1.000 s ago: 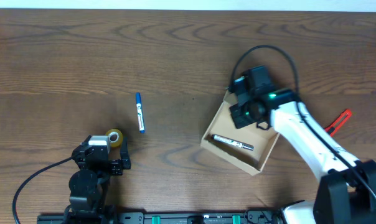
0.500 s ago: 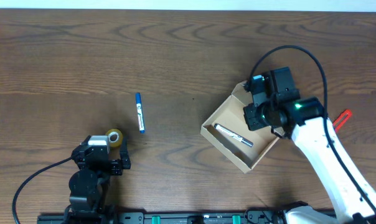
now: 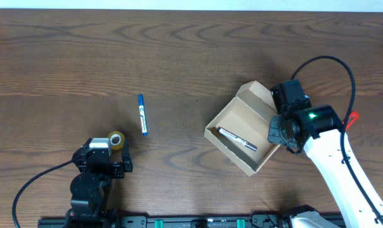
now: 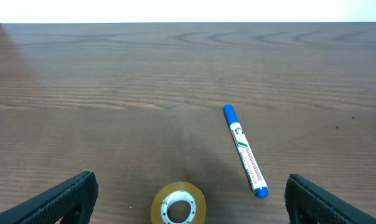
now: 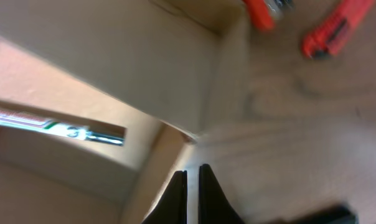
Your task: Pack container
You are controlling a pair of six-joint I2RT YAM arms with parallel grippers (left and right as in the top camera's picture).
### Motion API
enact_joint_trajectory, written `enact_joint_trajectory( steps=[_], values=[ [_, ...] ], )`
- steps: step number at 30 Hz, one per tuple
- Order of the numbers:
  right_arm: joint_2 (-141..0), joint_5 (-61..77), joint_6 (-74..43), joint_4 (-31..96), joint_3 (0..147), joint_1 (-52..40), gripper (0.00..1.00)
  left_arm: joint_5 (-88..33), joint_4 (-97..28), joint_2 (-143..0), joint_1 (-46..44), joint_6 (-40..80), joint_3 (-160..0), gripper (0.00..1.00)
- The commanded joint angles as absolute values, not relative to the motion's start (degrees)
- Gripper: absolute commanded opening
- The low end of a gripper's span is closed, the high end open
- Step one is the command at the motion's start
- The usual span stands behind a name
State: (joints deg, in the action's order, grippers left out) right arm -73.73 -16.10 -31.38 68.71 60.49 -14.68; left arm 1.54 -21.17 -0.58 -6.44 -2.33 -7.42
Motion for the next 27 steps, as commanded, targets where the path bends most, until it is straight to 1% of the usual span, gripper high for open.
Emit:
enact_joint_trajectory(
  steps=[1,7,15,22,24,27],
  values=[
    [-73.0,-20.4,-42.0,69.9,60.4,-14.0,0.01,2.1,-21.4,-0.2,-6.4,-1.7,-6.4,0.95],
    [-73.0,-20.8,-48.6,73.2,59.0,-14.0,0.01,2.1,-21.4,-0.2,-6.4,-1.7,-6.4,0.95],
    [-71.1,-20.6,-49.8,72.6,55.2,-13.7,0.01,2.1,-21.4,-0.2,-6.4,-1.7,-6.4,0.95],
    [-67.2,-17.2,-49.6,68.9,48.4,-11.6,0.01,2.1,-21.4,-0.2,-6.4,-1.7,-6.4,0.95],
    [-66.9,-16.1,-48.1,67.0,47.0,-11.3,0.01,2.1,-21.3,-0.2,-6.4,-1.7,-6.4,0.95],
    [-67.5,-13.7,-42.6,62.5,46.0,-11.3,0.01,2.1,-21.4,-0.2,-6.4,-1.7,-6.4,0.95]
  ],
)
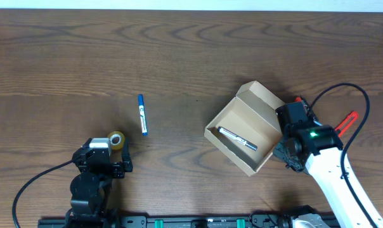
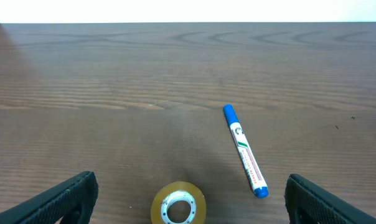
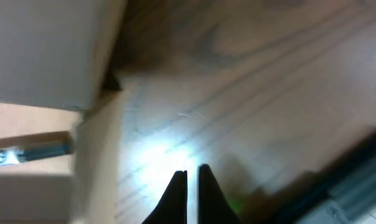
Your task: Pack container
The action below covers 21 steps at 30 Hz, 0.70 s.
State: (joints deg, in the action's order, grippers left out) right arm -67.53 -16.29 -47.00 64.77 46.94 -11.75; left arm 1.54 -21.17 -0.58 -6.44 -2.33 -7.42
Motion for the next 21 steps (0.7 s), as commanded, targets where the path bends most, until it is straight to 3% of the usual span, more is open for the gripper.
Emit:
enact_joint_trajectory(
  steps=[1,21],
  values=[
    [-67.8,-13.0,-41.3,61.2,46.0,-11.3,0.01,2.1,-21.4,-0.2,-6.4,-1.7,-6.4,0.95],
    [-81.8,-11.1,-28.8,42.7,46.0,-8.5,0.01,2.1,-21.4,-0.2,-6.4,-1.7,-6.4,0.95]
  ],
)
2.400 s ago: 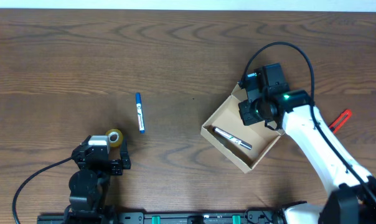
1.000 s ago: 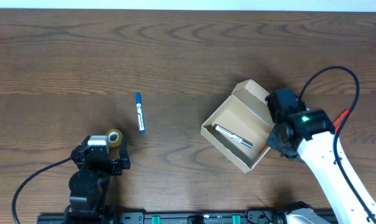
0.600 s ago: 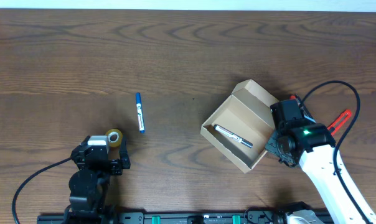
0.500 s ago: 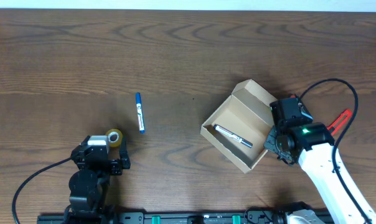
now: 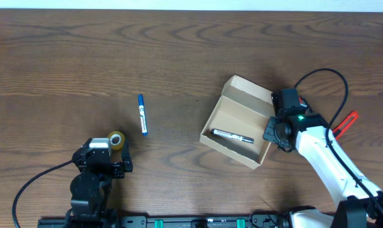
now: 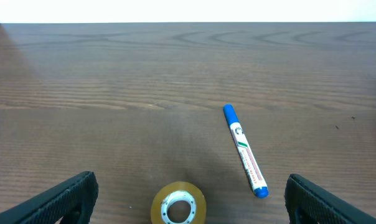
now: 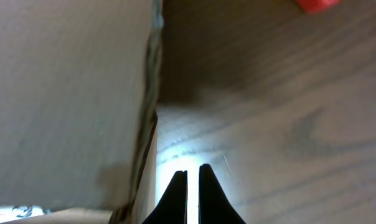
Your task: Pack container
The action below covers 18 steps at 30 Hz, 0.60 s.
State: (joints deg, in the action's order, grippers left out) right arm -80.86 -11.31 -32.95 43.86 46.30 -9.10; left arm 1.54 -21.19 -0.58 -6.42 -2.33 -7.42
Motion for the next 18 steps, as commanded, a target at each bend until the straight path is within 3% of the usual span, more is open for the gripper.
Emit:
enact_joint_trajectory(
  steps=[1,18],
  values=[
    [-82.1,-11.0,-28.1,42.0,46.0,-8.5,0.01,2.1,-21.4,-0.2,-6.4,-1.7,-6.4,0.95],
    [-82.8,-4.6,-20.2,32.5,46.0,-5.9,0.01,2.1,-21.4,-0.2,-6.4,-1.7,-6.4,0.95]
  ],
)
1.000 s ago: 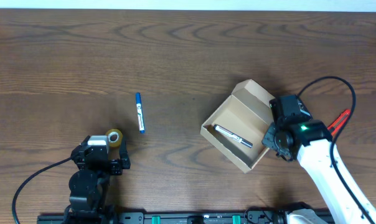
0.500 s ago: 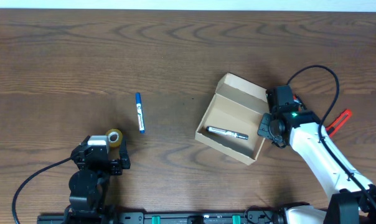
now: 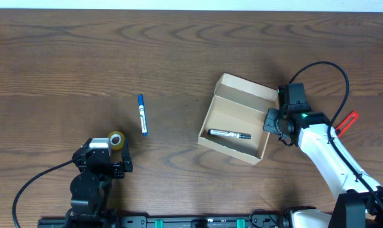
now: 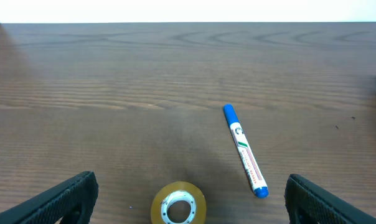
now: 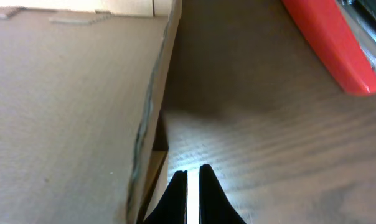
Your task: Pack container
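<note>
An open cardboard box (image 3: 237,102) lies right of centre with its lid flap raised at the far side. A black and white marker (image 3: 229,134) rests inside it. My right gripper (image 3: 272,121) is shut and empty, its fingers (image 5: 177,193) low beside the box's right wall (image 5: 70,106). A blue marker (image 3: 142,114) lies on the table to the left, also seen from the left wrist (image 4: 244,151). A tape roll (image 4: 178,203) sits between the wide-open fingers (image 4: 63,198) of my left gripper (image 4: 191,180).
A red-handled tool (image 3: 347,121) lies on the table right of my right arm and shows close in the right wrist view (image 5: 334,46). The dark wooden table (image 3: 84,57) stretches far behind and between the box and the blue marker.
The box has turned a little further clockwise and sits squarer to the table. My right gripper, still shut, is slightly farther back along the box's right wall. The left arm is unchanged.
My shut right gripper was at the right corner of the box, which stood diamond-wise. Then the gripper was near the box's lower right side. After that the box had turned and shifted left, and now it is squarer still. The left gripper stayed open around the tape roll.
</note>
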You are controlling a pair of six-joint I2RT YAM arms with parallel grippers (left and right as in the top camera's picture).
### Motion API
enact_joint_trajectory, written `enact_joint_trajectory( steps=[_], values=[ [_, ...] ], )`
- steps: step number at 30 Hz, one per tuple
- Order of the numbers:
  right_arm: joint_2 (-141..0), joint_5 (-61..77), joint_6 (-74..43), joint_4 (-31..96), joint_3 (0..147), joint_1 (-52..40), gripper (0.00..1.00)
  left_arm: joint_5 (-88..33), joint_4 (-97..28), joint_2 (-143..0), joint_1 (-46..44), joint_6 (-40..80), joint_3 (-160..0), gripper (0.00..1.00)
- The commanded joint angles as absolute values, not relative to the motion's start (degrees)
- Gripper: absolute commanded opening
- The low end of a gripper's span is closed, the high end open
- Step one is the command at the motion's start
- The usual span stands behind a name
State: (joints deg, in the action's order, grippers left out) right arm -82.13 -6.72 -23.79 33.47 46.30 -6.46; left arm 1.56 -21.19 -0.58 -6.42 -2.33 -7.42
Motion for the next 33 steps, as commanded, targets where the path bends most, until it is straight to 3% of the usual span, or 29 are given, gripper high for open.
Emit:
enact_joint_trajectory(
  steps=[1,33],
  values=[
    [-83.0,-4.0,-19.6,31.9,46.0,-5.9,0.01,2.1,-21.4,-0.2,-6.4,-1.7,-6.4,0.95],
    [-85.4,8.0,-8.2,18.6,46.7,-5.9,0.01,1.9,-21.4,-0.2,-6.4,-1.7,-6.4,0.95]
  ],
)
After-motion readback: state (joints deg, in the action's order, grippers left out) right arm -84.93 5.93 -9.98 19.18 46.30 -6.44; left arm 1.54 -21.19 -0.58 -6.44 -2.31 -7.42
